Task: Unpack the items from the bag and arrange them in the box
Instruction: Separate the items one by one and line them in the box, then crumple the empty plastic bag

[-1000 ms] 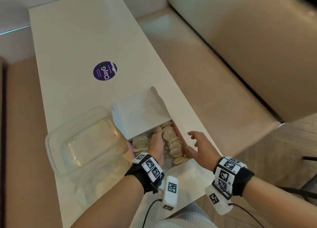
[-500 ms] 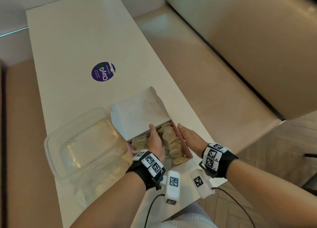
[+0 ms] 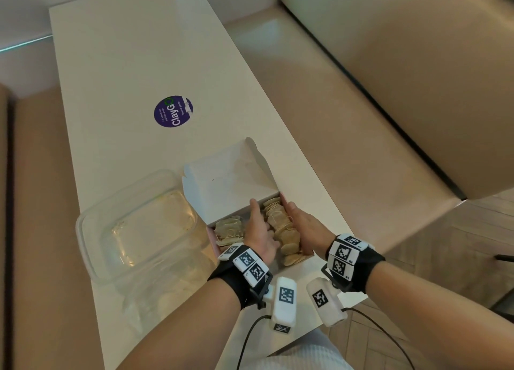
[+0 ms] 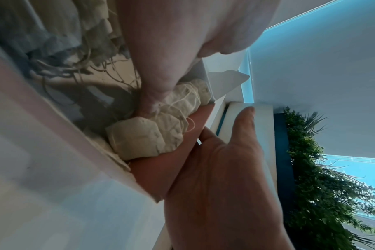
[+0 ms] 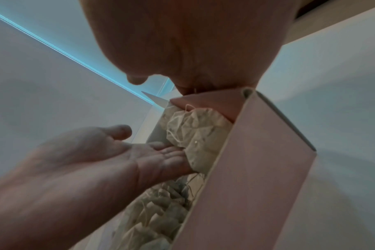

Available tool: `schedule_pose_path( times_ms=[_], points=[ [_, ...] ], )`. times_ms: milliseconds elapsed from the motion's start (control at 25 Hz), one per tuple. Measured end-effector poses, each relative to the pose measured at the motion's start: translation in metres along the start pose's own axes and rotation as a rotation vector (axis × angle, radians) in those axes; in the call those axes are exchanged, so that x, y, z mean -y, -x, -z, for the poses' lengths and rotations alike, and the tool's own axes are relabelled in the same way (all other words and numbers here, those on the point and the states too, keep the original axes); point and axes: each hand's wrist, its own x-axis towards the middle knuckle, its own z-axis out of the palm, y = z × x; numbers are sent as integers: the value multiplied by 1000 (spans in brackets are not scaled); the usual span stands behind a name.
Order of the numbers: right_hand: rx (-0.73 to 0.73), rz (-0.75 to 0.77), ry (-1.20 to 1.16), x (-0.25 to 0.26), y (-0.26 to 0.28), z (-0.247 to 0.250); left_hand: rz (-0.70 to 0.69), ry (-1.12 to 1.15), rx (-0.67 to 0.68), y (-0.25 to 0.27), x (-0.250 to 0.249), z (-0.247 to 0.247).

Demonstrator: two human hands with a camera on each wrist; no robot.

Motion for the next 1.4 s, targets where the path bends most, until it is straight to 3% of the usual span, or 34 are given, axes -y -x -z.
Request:
schedule_pose_path(
  times_ms=[160, 240, 360, 440, 560, 640, 760, 840, 920, 1040, 1160, 1240, 1400],
  points=[
    [-10, -29, 9, 3, 1, 4, -3, -21, -2, 8, -6, 5],
    [-106, -13, 149, 3, 4, 10, -32, -135, 40, 23, -13, 14],
    [-313, 217, 522, 11, 15, 7, -216, -341, 113, 55, -38, 44],
    [-338, 460, 637, 28, 27, -12, -421, -449, 84, 83, -64, 80],
    [-171, 666, 642, 54, 44, -62, -695, -590, -152, 122, -91, 150],
    [60, 640, 650, 65, 54, -105, -751, -623, -291, 142, -89, 201],
    [292, 506, 820, 59, 58, -165, -644, -862, -431, 148, -61, 263],
    [276, 397, 953, 48, 48, -194, -520, -1015, -504, 136, -39, 294],
    [199, 293, 1046, 36, 36, -214, -379, -985, -515, 119, -21, 311],
    [132, 75, 1045, 22, 21, -236, -247, -833, -303, 99, -7, 315],
    [136, -32, 946, 8, 14, -246, -324, -810, -179, 88, -6, 307],
    [157, -4, 867, 2, 14, -243, -348, -713, -122, 84, -10, 305],
    [195, 187, 718, 5, 27, -248, -200, -387, 39, 88, -15, 298]
  ],
)
